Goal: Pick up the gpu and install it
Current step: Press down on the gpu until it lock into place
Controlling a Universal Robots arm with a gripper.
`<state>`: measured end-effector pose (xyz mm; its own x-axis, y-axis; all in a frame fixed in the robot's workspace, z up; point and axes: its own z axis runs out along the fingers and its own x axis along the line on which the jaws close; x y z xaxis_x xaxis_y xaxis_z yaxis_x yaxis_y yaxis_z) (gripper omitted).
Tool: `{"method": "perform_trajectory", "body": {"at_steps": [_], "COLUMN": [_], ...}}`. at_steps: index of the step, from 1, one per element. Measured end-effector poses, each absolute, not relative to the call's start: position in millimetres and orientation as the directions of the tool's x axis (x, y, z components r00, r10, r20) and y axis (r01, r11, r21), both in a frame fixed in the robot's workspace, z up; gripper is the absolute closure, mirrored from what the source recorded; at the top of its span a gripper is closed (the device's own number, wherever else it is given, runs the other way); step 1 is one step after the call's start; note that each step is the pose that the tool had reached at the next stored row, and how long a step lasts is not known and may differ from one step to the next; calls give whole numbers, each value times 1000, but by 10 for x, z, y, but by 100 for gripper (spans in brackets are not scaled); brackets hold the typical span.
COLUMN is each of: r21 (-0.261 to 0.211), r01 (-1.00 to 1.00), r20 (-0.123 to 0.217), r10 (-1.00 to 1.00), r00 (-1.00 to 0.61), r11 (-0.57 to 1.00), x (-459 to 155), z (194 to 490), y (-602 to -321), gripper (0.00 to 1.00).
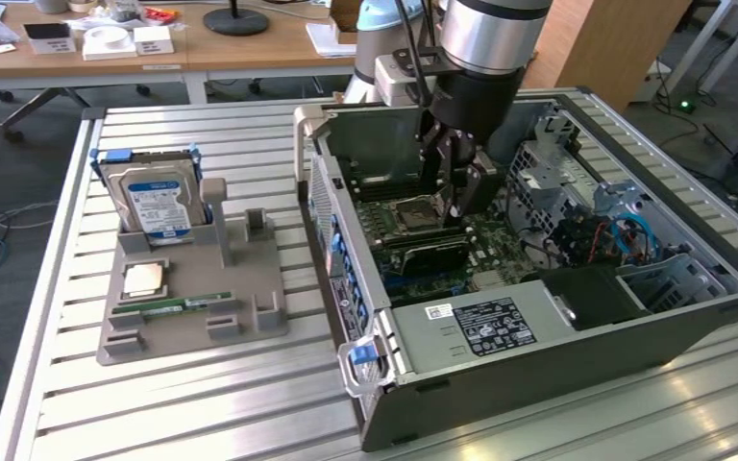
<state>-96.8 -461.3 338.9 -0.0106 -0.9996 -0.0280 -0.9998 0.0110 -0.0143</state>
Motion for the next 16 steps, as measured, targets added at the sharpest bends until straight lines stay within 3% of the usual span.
{"method": "perform_trajectory", "body": {"at_steps": [2, 5, 6, 11, 14, 16], "r21": [-14, -14, -14, -14, -14, -14], "r01": [-1000, -1000, -1000, -1000, -1000, -1000], "r20": [-28, -28, -28, -28, -28, -28], "r10": [-1000, -1000, -1000, -1000, -1000, -1000], "r00": [-11, -11, -11, -11, -11, -11], "r11": [11, 11, 11, 11, 11, 11], "x": [-968, -968, -968, -968, -968, -968], "z": [3388, 3388, 3388, 3388, 3388, 3388], "y": [-4613, -4613, -4613, -4613, -4613, -4613], "gripper": [27, 45, 45, 68, 74, 86]}}
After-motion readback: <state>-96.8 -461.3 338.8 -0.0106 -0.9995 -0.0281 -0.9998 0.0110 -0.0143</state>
